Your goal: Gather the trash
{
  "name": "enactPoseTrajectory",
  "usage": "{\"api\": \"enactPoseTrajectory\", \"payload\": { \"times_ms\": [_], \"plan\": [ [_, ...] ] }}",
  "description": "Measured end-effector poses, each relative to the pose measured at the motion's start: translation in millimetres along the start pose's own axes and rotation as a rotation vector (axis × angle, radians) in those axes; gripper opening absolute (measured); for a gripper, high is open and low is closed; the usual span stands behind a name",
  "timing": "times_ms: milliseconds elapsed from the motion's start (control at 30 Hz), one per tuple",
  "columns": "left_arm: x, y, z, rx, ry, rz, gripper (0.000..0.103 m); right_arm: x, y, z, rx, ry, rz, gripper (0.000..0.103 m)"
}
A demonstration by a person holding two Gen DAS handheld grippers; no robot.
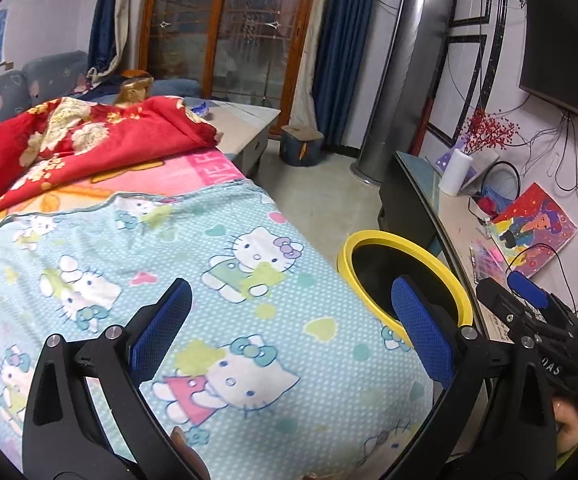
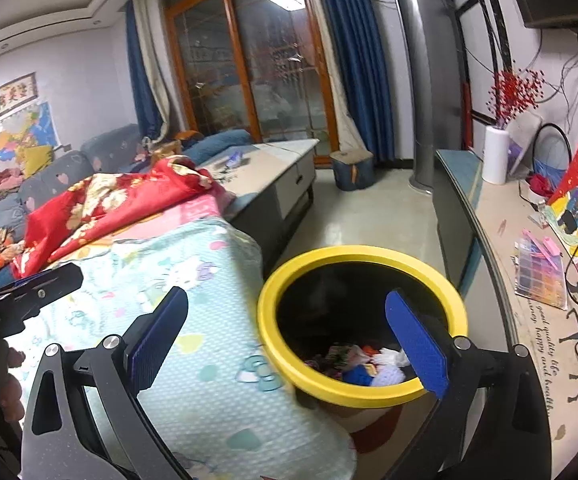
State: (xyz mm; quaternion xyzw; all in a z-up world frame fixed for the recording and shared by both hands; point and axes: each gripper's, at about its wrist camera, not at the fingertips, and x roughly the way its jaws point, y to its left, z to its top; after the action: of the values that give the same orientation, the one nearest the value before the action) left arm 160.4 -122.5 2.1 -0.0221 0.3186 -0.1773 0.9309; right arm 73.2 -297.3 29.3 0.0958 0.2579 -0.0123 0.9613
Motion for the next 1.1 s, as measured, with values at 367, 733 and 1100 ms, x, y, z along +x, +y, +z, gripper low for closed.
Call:
{"api": "enactPoseTrajectory", "payload": {
  "times_ms": [367, 733, 1100],
  "plan": [
    [-49, 18, -29, -0.002, -0.138, 0.088, 0.092, -30, 35, -24, -0.073, -0.132, -0.004, 0.096],
    [-79, 33, -63, -0.024, -0.215, 0.157, 0.092, -52, 50, -48, -0.105, -0.265, -0.034, 0.096],
    [-84, 41, -74, -0.052, -0.214, 0.166, 0.092, -48, 58, -58, -0.124, -0.259, -0.025, 0.096]
  ]
}}
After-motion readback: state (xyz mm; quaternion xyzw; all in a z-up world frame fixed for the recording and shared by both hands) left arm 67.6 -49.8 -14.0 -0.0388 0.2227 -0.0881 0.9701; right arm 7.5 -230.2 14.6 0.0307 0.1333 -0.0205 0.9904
